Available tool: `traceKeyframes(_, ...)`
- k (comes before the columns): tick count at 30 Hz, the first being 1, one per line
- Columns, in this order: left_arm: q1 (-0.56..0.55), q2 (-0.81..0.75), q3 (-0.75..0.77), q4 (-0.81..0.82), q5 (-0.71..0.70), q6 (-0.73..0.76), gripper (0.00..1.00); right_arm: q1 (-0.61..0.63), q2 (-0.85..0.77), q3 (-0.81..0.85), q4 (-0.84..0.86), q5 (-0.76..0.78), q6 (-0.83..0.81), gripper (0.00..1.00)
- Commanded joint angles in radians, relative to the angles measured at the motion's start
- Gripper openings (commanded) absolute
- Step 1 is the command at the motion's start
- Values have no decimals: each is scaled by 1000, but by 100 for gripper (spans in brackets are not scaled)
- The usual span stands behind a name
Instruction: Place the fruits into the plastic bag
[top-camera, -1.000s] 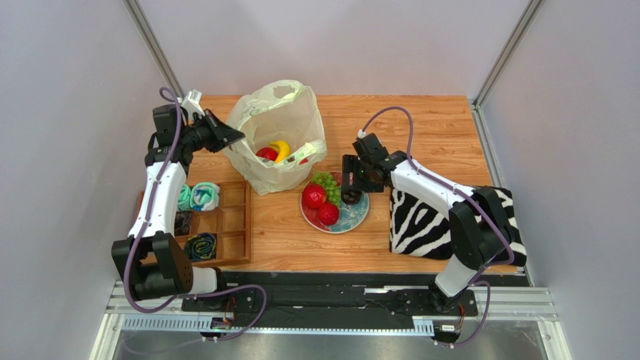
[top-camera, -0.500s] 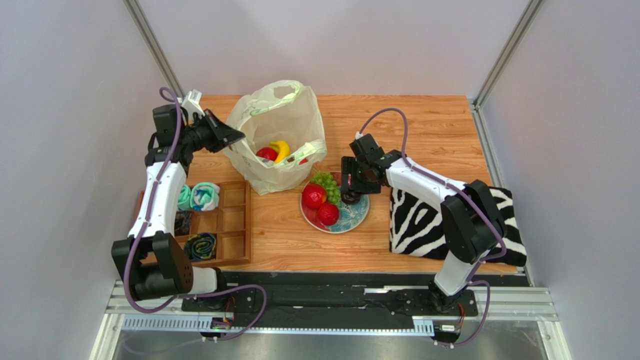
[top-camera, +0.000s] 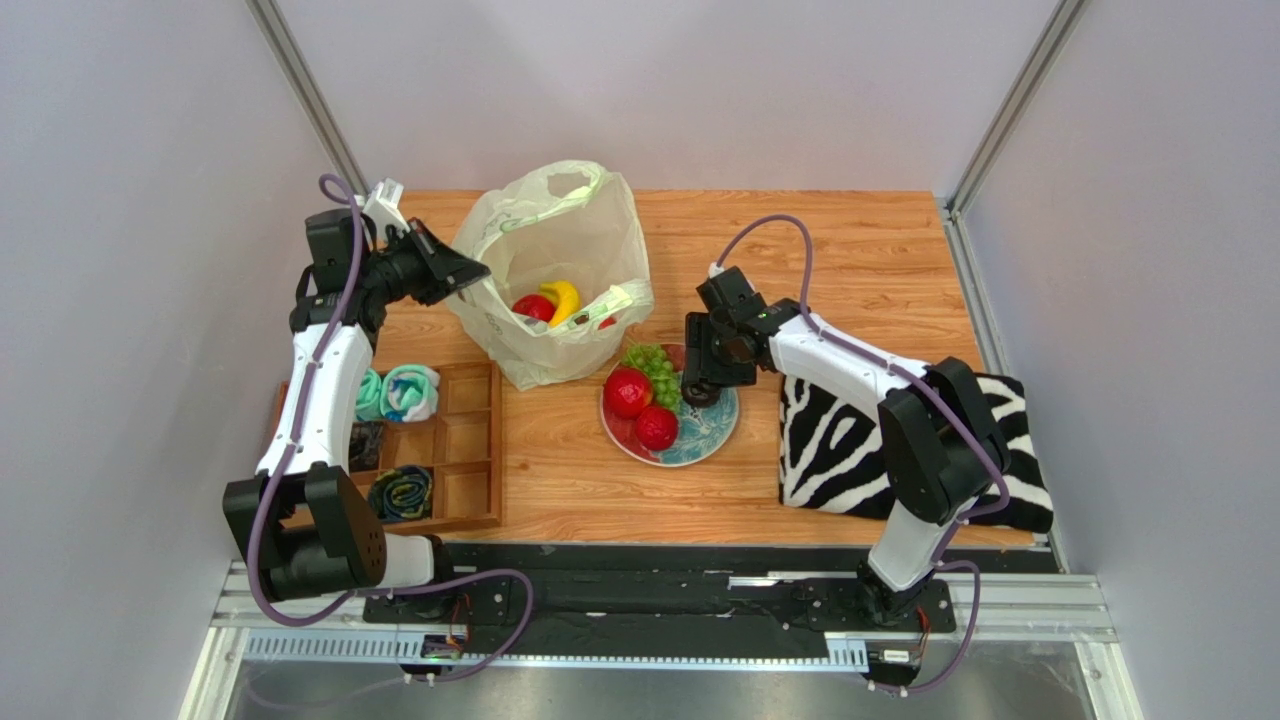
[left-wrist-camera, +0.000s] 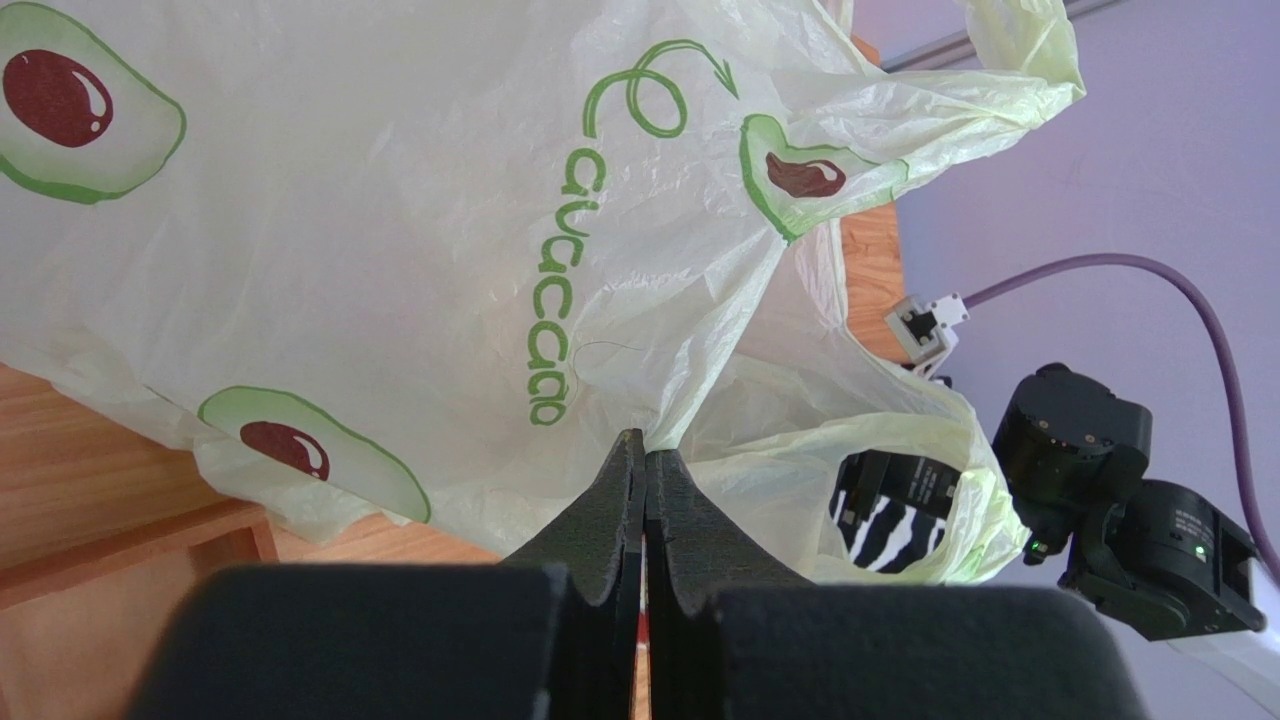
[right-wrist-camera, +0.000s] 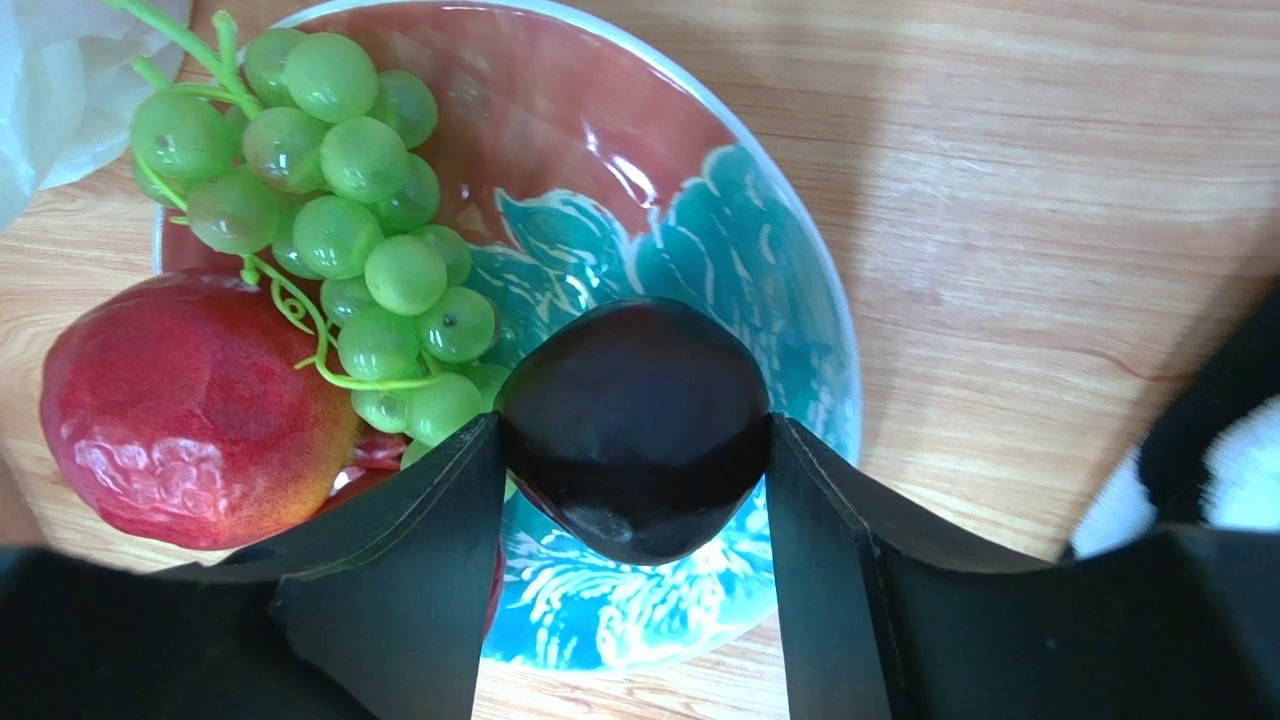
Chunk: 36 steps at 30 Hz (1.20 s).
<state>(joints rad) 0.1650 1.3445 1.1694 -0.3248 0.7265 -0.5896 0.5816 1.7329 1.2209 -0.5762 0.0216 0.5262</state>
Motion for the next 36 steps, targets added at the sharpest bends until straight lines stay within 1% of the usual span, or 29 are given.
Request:
traceKeyframes(1,-2,-45,-4,23,7,7,0,6,-94,22,3,90,-15,35)
traceKeyframes(4,-2,-45,-7,21,8,10,0,17,-185,20,22,142,-28,34)
traceKeyframes(7,-2,-44,-8,21,8,10,0,20,-271,34,76,153,-28,33)
traceKeyframes(10,-2,-42,-8,23,11,8,0,24,-315,80,128,150,-25,32)
traceKeyframes(13,-4,-47,-10,21,11,10,0,38,-332,146,194,136,-40,30)
traceKeyframes(14,-4,-48,-10,21,11,10,0,47,-328,166,238,124,-46,30)
traceKeyframes(16,-4,-50,-14,21,11,7,0,60,-314,224,272,110,-58,30)
traceKeyframes(18,-5,-53,-17,24,13,5,0,73,-268,268,300,78,-72,30)
traceKeyframes(19,-5,-53,-22,24,14,4,0,78,-242,326,299,71,-77,30)
traceKeyframes(21,-7,-61,-28,27,14,4,0,89,-164,385,294,41,-87,30)
traceKeyframes(22,-7,-64,-39,29,16,1,0,92,-138,449,283,32,-92,30)
traceKeyframes(24,-9,-70,-45,26,17,4,0,106,-60,515,257,0,-101,30)
traceKeyframes(27,-10,-77,-57,27,13,2,0,133,41,615,230,-8,-138,31)
traceKeyframes(30,-9,-79,-60,26,14,2,0,165,123,722,144,-8,-161,31)
traceKeyframes(32,-10,-80,-57,21,13,4,0,188,183,755,95,-8,-167,31)
traceKeyframes(36,-10,-76,-59,23,11,1,0,216,234,770,85,-8,-175,35)
